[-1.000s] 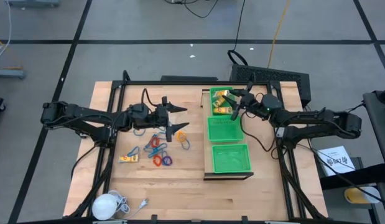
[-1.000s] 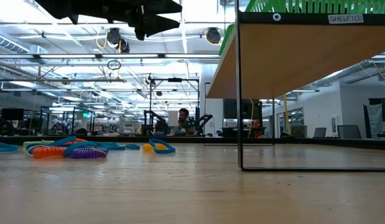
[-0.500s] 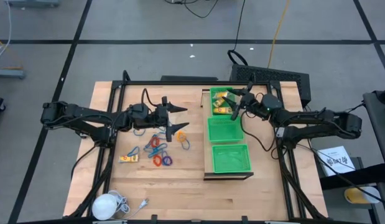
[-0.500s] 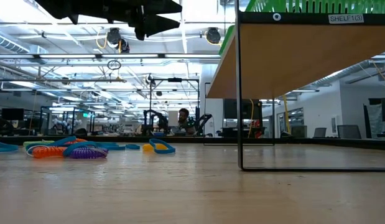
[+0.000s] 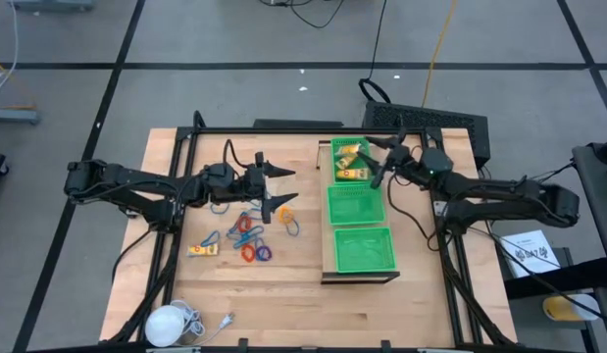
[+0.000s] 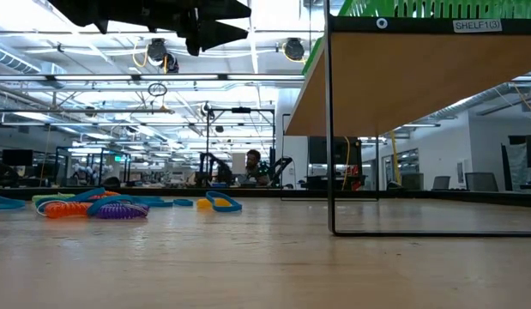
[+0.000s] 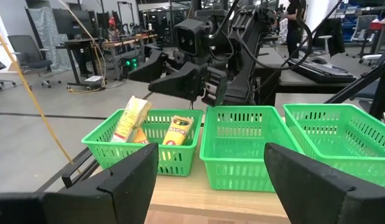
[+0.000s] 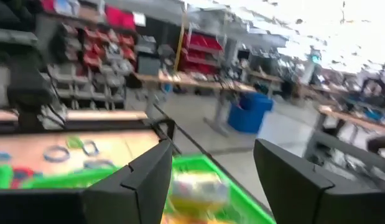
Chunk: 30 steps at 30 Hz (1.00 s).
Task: Pick & Place Office Desk Supplies
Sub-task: Put the yellow crayon box into the top green bin
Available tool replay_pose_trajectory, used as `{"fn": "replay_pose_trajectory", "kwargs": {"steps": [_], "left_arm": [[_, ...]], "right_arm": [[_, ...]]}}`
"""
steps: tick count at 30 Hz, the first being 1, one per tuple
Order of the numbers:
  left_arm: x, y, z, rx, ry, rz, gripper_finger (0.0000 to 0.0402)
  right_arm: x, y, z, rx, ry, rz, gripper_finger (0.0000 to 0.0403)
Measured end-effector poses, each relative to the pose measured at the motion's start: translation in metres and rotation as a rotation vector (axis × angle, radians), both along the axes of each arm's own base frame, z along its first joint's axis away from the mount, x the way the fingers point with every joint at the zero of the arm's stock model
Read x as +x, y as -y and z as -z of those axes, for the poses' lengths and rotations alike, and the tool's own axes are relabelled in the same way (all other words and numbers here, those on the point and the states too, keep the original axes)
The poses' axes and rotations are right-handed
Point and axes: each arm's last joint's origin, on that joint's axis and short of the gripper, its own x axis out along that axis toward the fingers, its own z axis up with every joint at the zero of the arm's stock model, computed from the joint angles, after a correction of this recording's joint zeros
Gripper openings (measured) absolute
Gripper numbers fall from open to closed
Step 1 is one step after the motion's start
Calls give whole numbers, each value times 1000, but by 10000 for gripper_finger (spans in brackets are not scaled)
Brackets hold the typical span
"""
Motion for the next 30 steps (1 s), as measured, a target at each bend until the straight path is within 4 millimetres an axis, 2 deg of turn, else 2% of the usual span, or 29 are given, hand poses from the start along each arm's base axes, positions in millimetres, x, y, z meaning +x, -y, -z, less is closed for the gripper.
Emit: {"fn": "replay_pose_trajectory", "kwargs": {"steps": [6,11,19,22,30], "left_arm": [[0,0,0,0,0,0,296],[0,0,0,-4,1,0,296],[0,0,0,-9,2,0,296],[0,0,0,-11,2,0,296],[0,0,0,-11,2,0,296]], "right_arm": [[-8,-7,-2,53,-19,-13,215],[-4,-14,-3,48,-79,-52,221],[18,-5,-41,94,-244,43,216],[23,-1,-48,121,-338,95,209],[25,-3,-43,206,-477,93,195]]}}
